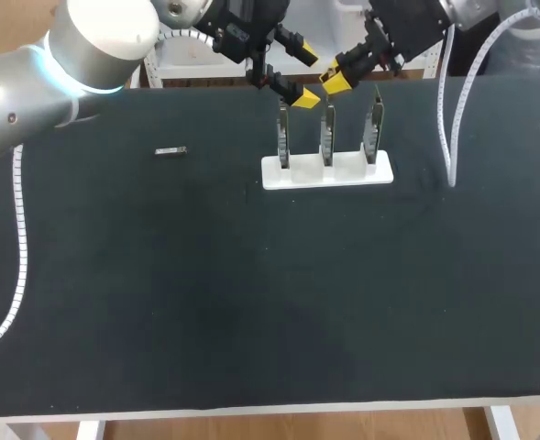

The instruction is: Pick up the optical module with the left hand, and insert it into the network port with the right hand.

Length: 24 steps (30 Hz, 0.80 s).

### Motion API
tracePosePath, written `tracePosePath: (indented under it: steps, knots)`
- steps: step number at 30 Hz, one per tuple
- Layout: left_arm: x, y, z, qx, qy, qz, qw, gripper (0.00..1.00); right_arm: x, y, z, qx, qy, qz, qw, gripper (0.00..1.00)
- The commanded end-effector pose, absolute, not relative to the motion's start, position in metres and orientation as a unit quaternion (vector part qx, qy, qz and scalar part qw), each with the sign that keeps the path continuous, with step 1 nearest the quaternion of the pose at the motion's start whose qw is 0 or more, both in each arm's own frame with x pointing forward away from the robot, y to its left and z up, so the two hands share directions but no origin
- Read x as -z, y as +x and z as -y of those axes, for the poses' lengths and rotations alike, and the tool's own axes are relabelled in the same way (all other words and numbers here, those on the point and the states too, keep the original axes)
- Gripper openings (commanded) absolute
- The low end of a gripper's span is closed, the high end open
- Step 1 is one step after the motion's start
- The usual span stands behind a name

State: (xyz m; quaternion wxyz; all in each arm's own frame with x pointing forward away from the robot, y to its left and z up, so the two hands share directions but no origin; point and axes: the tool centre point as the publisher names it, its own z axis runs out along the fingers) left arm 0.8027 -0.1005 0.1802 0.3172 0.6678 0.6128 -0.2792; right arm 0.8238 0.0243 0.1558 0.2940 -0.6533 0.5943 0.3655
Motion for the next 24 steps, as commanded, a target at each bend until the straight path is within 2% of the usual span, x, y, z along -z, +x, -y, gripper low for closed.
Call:
tracePosePath:
  steps: [1,24]
  knots:
    - [-0.181,0.802,0.101,0.278,0.668,-0.614,0.316,1.00,-0.156,0.822,-0.024,-0.364,-0.653,-0.594,0.297,0.00]
    - [-0.181,0.802,0.101,0.278,0.668,-0.614,0.316,1.00,-0.162,0.814,-0.023,-0.352,-0.658,-0.595,0.299,0.00]
